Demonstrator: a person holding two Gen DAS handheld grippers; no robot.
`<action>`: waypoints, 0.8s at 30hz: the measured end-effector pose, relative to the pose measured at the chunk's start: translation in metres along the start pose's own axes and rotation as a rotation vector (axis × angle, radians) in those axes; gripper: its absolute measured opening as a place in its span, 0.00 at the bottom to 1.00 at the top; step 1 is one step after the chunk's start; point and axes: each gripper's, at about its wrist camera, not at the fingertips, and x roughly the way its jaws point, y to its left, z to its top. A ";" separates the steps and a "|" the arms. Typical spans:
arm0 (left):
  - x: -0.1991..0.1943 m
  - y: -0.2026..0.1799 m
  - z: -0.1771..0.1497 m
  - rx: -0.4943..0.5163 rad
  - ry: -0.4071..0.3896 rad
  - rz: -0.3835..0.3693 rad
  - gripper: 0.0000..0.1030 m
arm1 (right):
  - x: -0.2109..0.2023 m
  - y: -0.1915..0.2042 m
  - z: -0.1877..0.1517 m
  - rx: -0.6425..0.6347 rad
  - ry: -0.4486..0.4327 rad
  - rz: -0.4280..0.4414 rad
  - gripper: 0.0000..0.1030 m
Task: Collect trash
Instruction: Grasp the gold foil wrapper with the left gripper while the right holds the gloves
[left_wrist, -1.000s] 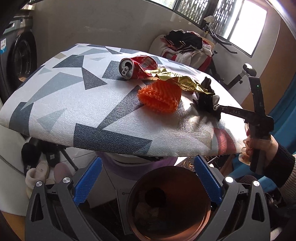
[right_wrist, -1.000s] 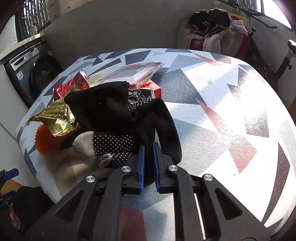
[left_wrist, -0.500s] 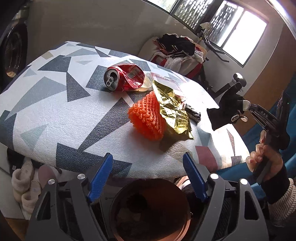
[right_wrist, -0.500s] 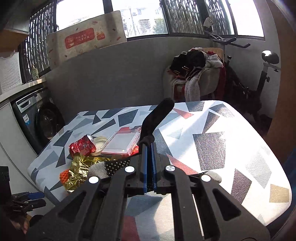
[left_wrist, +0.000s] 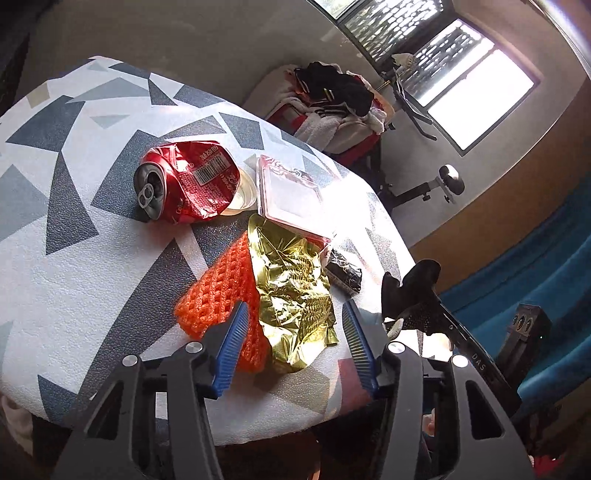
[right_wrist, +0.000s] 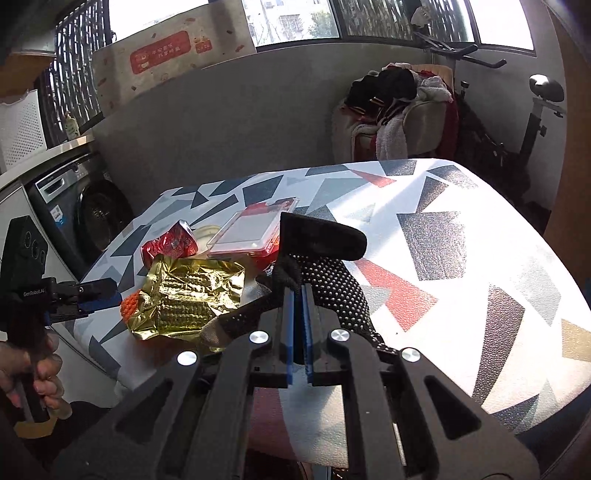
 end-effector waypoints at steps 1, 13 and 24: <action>0.004 0.001 0.002 -0.002 0.004 0.004 0.48 | 0.001 0.002 -0.002 -0.005 0.006 0.003 0.08; 0.041 0.023 0.019 -0.071 0.053 0.047 0.36 | 0.012 0.002 -0.011 -0.006 0.035 0.021 0.08; 0.063 0.007 0.026 0.057 0.077 0.133 0.36 | 0.018 0.003 -0.015 0.001 0.056 0.030 0.08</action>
